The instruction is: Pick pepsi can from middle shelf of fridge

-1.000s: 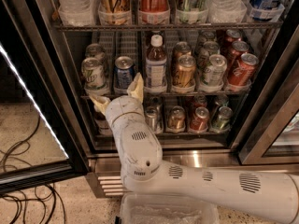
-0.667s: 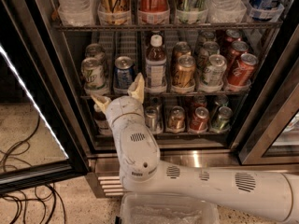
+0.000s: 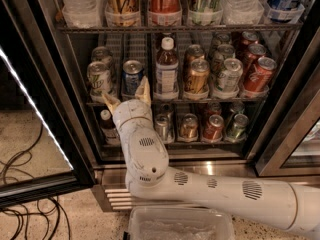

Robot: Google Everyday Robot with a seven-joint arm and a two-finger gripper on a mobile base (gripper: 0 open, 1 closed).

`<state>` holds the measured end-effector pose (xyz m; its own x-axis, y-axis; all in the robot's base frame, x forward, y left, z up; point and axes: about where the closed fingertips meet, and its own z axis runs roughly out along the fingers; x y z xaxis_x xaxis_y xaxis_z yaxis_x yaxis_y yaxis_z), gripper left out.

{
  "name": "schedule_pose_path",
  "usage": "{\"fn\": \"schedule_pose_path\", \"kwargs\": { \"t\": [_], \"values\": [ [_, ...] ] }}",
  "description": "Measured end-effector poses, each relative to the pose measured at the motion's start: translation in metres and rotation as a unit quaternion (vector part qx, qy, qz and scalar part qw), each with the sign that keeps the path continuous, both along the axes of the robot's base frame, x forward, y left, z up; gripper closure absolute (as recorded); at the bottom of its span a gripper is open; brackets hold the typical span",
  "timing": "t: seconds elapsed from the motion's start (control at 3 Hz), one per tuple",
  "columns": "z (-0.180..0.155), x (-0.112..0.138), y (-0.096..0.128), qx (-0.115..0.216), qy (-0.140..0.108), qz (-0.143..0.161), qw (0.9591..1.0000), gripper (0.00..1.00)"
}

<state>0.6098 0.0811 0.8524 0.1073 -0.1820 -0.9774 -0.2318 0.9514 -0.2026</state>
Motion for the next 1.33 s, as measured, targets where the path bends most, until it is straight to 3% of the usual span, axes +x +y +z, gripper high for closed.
{"fn": "schedule_pose_path", "kwargs": {
  "t": [0.33, 1.33],
  "values": [
    [0.0, 0.009, -0.003, 0.017, -0.002, -0.004, 0.9998, 0.26],
    [0.004, 0.02, -0.017, 0.023, -0.012, -0.037, 0.999, 0.33]
  ]
}}
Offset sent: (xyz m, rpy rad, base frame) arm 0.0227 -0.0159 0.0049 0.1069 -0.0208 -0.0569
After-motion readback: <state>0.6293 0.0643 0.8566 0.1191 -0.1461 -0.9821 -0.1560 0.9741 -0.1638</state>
